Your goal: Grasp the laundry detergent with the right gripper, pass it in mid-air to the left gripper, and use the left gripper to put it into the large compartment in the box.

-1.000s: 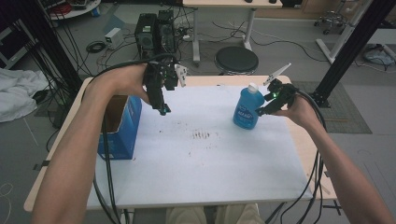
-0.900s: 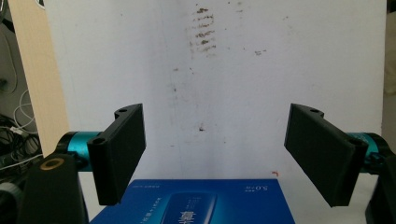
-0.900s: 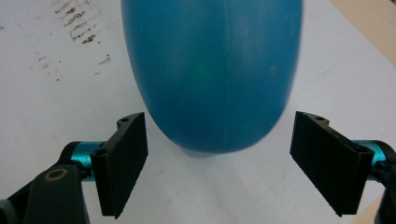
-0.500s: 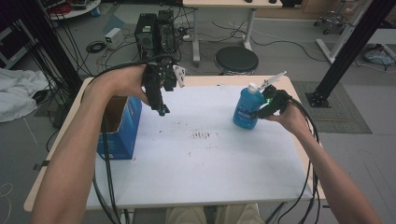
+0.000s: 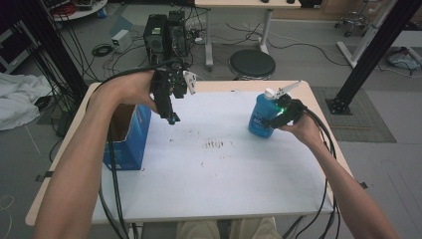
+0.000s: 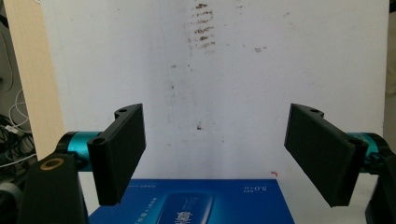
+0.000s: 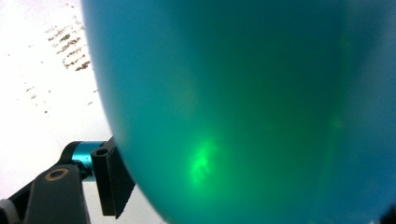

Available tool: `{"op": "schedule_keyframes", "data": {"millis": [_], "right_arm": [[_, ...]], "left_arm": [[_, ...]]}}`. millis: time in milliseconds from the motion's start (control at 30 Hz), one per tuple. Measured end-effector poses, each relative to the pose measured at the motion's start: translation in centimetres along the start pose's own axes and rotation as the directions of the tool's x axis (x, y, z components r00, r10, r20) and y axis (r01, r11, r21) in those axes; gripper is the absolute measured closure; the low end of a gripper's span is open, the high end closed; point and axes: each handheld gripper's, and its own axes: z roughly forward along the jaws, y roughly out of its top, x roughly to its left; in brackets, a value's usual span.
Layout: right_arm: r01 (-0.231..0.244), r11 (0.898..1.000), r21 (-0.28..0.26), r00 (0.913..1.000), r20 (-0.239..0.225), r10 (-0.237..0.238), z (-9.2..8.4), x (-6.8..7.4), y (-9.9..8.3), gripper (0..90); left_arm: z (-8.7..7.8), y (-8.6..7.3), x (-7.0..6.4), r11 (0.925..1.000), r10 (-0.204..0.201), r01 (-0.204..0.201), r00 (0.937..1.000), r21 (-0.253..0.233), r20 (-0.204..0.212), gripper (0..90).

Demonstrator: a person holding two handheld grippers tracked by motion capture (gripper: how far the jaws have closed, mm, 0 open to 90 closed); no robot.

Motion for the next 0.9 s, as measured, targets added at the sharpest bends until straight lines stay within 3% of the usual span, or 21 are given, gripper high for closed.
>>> {"op": "schedule_keyframes", "data": {"millis": [133, 200, 567, 900], "right_arm": [[0.001, 1.000, -0.007, 1.0000, -0.003, -0.001, 0.11, 0.06, -0.02, 19.2], [0.004, 1.000, -0.013, 0.9999, -0.014, -0.004, 0.07, 0.03, -0.08, 27.4], [-0.010, 0.998, -0.061, 0.9996, -0.029, 0.009, 0.16, -0.13, -0.49, 32.5], [-0.018, 0.997, -0.074, 0.9994, -0.031, 0.016, 0.23, -0.16, -0.48, 33.8]], "left_arm": [[0.14, -0.10, -0.01, 1.0000, -0.002, 0.002, 1.0000, -0.001, 0.002, 20.7], [0.21, -0.15, -0.02, 1.0000, -0.004, 0.004, 1.0000, 0.000, 0.003, 20.7], [0.49, -0.34, -0.02, 1.0000, -0.004, 0.004, 1.0000, -0.005, 0.006, 20.7], [0.57, -0.45, -0.06, 0.9998, -0.013, 0.013, 0.9999, -0.012, 0.005, 20.7]]}}
